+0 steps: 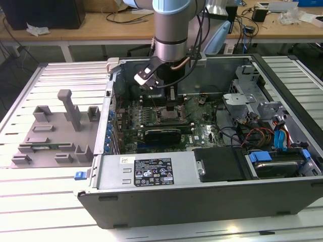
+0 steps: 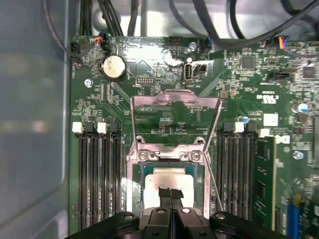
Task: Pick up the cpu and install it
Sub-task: 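Place the cpu into insertion slot, then close the cpu cover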
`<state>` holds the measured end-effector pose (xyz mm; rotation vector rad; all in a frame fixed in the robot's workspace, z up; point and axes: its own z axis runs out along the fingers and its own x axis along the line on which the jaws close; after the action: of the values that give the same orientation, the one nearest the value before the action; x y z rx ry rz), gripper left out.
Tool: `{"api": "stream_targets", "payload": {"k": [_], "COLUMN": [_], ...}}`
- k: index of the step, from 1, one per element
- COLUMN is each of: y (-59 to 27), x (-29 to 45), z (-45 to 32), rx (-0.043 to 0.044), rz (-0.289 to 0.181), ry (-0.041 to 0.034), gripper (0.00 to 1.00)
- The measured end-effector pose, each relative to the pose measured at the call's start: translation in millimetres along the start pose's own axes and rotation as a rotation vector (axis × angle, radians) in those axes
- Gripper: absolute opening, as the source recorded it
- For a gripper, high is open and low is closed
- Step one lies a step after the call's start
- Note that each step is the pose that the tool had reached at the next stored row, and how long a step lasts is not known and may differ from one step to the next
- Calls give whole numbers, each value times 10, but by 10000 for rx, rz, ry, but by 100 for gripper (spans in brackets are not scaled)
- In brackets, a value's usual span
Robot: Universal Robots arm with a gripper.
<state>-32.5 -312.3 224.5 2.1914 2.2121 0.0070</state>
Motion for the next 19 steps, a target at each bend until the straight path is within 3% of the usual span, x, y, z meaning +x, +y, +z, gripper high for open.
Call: {"api": "stream_targets", "payload": {"k": [7,19], "y": [6,6], "x": [-4,-4], "z": [-242,-262], "rx": [1,1], "rz": [17,21], "ry": [-2,-1], "gripper": [11,11]}}
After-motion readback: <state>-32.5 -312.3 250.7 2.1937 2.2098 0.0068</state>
